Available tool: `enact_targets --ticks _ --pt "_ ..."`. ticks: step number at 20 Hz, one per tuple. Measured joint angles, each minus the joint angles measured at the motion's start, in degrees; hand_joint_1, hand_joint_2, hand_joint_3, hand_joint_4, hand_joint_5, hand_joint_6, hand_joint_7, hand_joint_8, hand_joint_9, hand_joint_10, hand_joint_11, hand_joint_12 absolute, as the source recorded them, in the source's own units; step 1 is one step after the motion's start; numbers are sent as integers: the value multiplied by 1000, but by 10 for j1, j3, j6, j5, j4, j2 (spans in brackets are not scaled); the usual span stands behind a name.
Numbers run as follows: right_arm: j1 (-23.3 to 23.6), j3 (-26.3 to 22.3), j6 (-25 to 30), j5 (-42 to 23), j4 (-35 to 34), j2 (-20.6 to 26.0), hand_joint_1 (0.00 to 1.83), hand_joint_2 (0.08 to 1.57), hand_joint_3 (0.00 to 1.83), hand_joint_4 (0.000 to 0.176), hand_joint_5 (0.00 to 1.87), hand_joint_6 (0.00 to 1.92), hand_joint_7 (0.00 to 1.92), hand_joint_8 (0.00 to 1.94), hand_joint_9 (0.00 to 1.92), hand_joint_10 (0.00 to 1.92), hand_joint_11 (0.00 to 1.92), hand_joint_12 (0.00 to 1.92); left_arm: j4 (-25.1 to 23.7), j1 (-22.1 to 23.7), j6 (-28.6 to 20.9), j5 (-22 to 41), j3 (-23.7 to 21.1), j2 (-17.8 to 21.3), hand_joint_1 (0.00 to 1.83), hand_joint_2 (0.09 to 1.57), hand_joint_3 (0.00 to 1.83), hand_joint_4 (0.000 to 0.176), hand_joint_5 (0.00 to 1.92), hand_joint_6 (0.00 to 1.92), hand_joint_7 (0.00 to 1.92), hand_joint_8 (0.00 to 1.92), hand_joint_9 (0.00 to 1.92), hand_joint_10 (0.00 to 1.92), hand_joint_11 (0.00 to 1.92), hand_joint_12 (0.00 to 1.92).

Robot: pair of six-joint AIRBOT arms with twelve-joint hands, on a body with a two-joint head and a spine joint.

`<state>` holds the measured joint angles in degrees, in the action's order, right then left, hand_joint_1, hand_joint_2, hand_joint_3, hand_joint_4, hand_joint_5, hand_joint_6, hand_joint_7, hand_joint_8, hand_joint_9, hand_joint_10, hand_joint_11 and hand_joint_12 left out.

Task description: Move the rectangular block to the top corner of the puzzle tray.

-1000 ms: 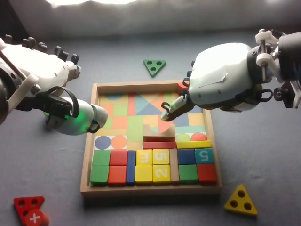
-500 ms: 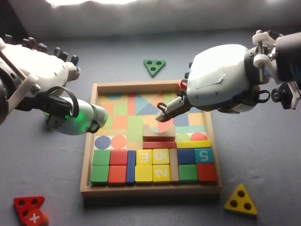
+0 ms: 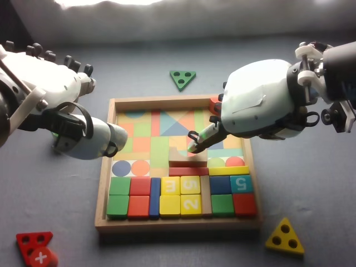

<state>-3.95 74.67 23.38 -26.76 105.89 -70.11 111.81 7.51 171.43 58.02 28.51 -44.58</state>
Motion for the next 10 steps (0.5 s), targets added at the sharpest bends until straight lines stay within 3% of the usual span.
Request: enact_targets --ticks 3,7,10 --pt "0 0 17 -5 20 -2 1767 933 556 0 409 19 1476 1941 1736 1921 1910 1921 0 0 0 0 0 0 0 1216 0 0 152 15 155 14 141 12 75 97" --pt "-2 0 19 -5 21 -2 1785 931 553 0 346 1 1455 1941 1733 1921 1903 1921 0 0 0 0 0 0 0 1208 0 0 142 7 149 7 133 6 61 95" --pt "-2 0 19 -6 21 -2 1761 953 548 0 398 19 1471 1941 1718 1921 1902 1921 0 0 0 0 0 0 0 1214 0 0 125 0 131 0 122 0 52 95"
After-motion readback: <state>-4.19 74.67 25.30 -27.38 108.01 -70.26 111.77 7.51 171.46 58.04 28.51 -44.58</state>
